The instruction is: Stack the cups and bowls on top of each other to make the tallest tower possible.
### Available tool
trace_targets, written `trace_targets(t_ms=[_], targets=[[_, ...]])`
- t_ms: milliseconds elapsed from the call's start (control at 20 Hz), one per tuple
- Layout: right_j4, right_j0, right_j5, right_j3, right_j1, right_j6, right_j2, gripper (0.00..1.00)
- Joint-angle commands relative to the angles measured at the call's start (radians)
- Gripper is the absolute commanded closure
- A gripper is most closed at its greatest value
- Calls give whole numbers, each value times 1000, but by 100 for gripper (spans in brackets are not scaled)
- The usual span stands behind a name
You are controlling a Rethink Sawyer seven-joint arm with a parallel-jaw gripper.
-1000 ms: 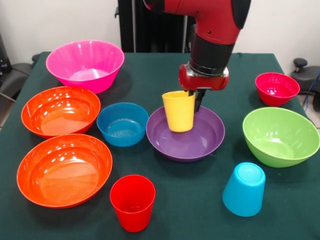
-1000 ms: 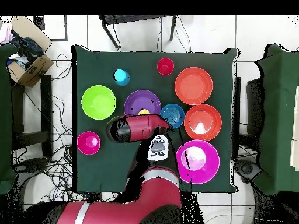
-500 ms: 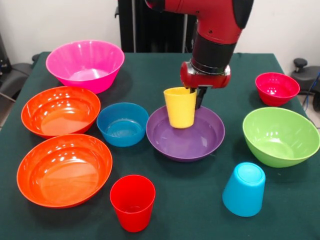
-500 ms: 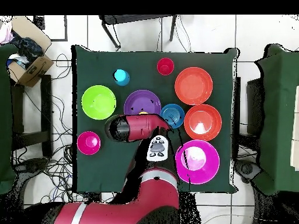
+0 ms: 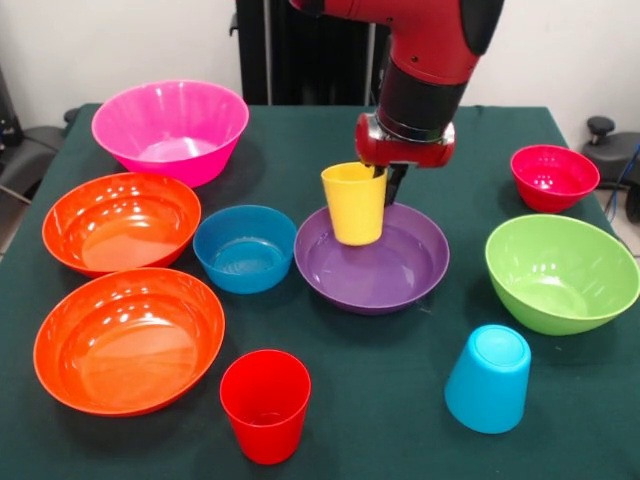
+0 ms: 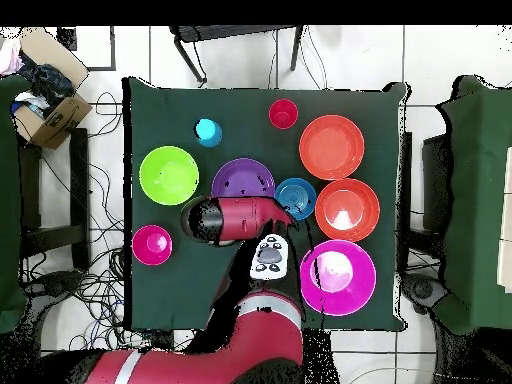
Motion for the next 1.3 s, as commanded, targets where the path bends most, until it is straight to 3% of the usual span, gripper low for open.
trace_targets(t_ms=[50,850,1300], targets=[[52,29,138,14,28,168,47,100],[82,96,314,48,-2,198,-31,100],[107,110,343,97,-10,220,-54,100]])
